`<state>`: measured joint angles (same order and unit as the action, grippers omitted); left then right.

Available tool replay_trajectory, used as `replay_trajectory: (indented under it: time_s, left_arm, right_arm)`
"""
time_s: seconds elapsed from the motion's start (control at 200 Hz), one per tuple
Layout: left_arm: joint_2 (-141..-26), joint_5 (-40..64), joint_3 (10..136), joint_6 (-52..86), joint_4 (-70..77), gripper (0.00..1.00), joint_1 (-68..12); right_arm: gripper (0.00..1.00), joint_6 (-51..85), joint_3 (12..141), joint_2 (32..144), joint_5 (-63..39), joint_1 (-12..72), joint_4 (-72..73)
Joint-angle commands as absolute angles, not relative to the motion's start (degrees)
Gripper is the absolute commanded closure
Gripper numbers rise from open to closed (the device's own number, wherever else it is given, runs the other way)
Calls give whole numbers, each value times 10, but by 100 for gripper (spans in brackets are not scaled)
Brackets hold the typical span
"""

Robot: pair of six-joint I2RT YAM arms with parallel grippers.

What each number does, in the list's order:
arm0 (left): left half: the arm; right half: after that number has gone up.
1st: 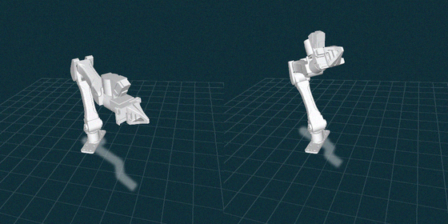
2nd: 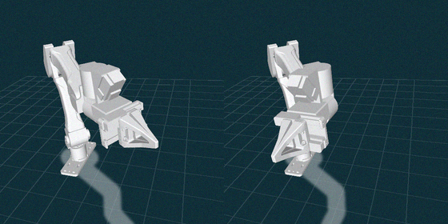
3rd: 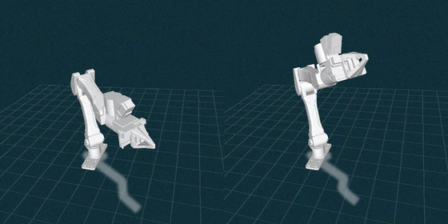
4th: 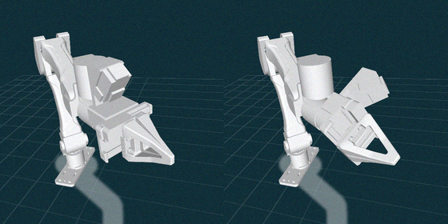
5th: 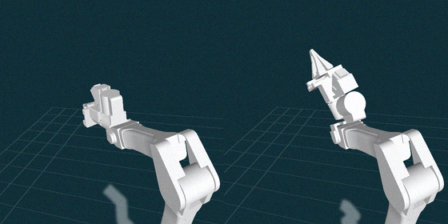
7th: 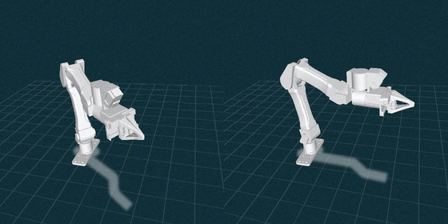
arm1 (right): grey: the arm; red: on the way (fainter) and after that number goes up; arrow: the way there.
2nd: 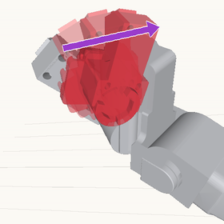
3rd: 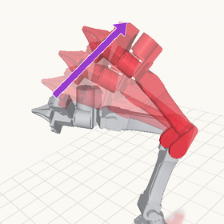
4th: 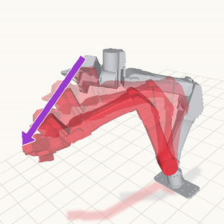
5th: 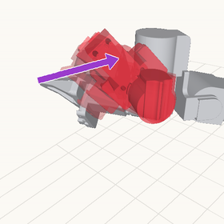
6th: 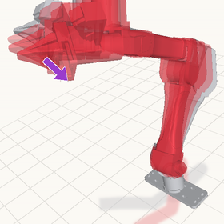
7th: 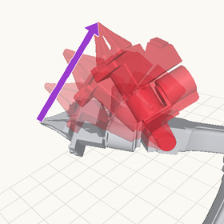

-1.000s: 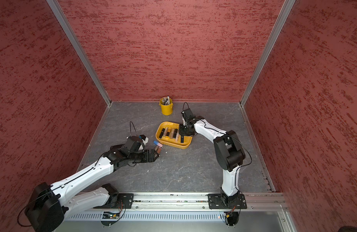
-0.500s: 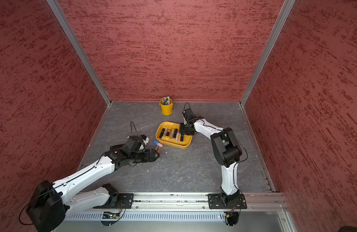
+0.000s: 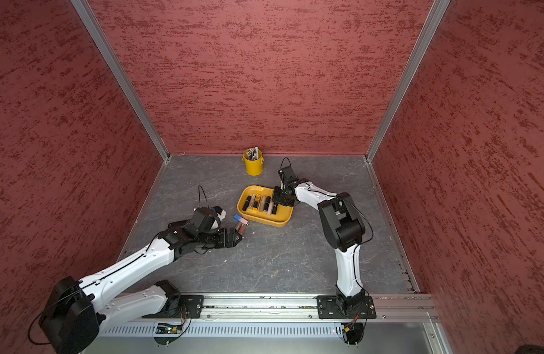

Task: Put the lipstick into the storage box
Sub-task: Place the lipstick in the storage box.

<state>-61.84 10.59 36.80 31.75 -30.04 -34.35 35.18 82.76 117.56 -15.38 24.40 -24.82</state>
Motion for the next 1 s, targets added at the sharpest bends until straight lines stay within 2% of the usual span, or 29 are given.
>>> replay_trajectory:
  time_s: [0.0,0.596,0.842,0.997]
  left_arm:
    - [-624,121,384,301,-305,0,-342]
    - [-659,143,395,291,-292,0,-350]
    - [-662,143,397,292,-292,0,-350]
    - [-660,142,398,293,-294,0,-350]
  right_arm:
    - [88,374,826,1188,-169,236,-221]
    - [74,394,807,1197,-184,226,-195]
    - [62,396,801,1195,-190,225,-193]
    - [59,395,798,1183,-190,225,-196]
